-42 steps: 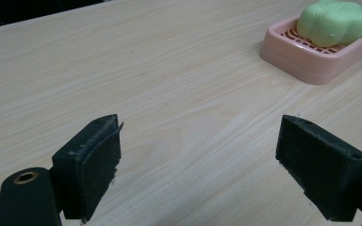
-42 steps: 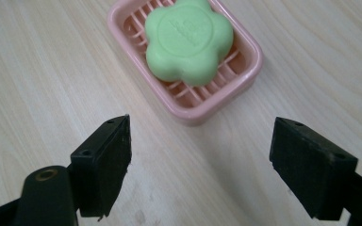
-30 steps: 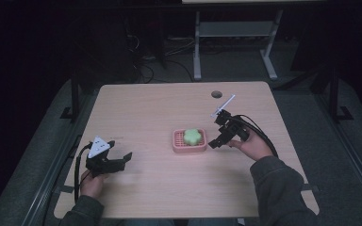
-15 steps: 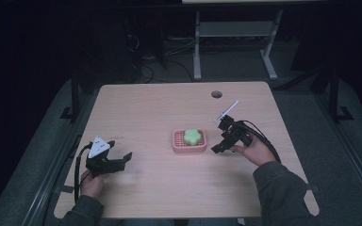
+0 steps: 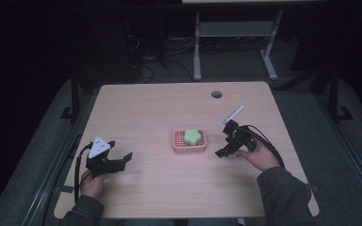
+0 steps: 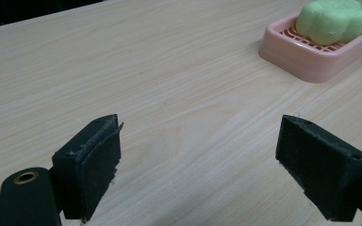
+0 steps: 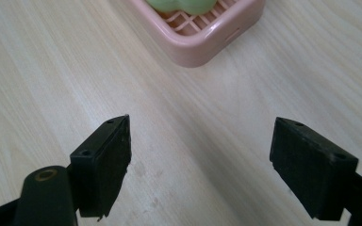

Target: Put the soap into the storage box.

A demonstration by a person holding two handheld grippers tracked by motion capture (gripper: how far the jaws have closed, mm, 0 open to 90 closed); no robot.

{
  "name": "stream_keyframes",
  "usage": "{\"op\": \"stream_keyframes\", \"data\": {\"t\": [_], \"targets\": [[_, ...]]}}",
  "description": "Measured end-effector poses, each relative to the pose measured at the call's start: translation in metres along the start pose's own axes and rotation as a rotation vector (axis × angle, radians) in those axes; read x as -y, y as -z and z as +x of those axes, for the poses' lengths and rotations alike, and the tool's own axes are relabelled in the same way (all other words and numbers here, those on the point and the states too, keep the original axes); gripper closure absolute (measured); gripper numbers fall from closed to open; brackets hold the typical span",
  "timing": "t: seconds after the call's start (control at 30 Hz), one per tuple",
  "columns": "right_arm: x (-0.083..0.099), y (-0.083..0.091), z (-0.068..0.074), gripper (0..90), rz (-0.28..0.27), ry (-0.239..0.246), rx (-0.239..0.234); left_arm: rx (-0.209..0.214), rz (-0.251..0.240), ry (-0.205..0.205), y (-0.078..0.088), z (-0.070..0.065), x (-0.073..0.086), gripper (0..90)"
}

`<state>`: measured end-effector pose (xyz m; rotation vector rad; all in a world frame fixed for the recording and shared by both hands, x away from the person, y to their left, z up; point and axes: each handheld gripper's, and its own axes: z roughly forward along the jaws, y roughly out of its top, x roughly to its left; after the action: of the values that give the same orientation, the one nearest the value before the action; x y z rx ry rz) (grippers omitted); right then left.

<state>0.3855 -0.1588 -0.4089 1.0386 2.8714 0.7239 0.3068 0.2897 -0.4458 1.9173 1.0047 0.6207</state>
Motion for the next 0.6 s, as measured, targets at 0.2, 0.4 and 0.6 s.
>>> {"op": "stream_keyframes", "data": {"t": [0.2, 0.4, 0.6], "targets": [[0.009, 0.001, 0.0, 20.8, -0.003, -0.007, 0.001, 0.001, 0.0, 0.0, 0.0, 0.0, 0.0, 14.0], [0.017, 0.001, 0.0, 20.8, -0.007, -0.014, -0.001, 0.003, 0.0, -0.002, -0.001, -0.001, 0.0, 14.0], [0.024, 0.005, 0.002, 20.8, -0.014, -0.012, 0.008, 0.004, 0.001, -0.002, -0.001, -0.001, 0.0, 14.0]]}}
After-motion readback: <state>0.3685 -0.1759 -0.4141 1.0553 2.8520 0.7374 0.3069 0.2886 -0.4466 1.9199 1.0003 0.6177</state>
